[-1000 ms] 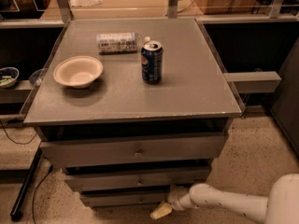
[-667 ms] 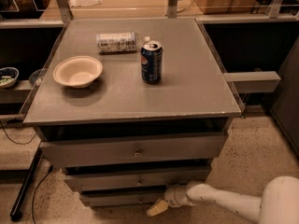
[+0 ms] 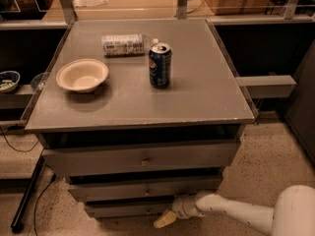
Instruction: Open bottom drawer
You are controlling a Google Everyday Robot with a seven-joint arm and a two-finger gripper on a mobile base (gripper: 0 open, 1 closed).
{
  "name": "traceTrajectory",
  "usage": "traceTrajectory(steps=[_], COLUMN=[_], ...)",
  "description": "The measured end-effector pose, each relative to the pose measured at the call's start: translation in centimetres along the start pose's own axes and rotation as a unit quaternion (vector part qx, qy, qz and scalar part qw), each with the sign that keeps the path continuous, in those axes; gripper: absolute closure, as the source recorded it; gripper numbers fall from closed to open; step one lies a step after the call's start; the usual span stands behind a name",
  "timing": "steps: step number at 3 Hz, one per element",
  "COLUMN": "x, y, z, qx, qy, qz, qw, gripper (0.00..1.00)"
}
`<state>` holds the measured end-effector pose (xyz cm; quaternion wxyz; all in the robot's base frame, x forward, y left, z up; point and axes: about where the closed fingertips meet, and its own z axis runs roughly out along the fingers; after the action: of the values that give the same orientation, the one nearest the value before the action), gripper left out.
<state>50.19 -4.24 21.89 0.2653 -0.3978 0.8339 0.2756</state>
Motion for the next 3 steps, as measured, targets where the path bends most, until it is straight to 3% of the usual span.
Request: traceTrajectory(steps=[2,3], x=[2.6,2.3], y=[1.5,1.5], z=[-1.8,-2.0], qx=[-0.027,-0.027], qy=[0.008,0.008], qz=[0.032,0.032], qw=[0.9991,0.9991], gripper=[0.0,0.0])
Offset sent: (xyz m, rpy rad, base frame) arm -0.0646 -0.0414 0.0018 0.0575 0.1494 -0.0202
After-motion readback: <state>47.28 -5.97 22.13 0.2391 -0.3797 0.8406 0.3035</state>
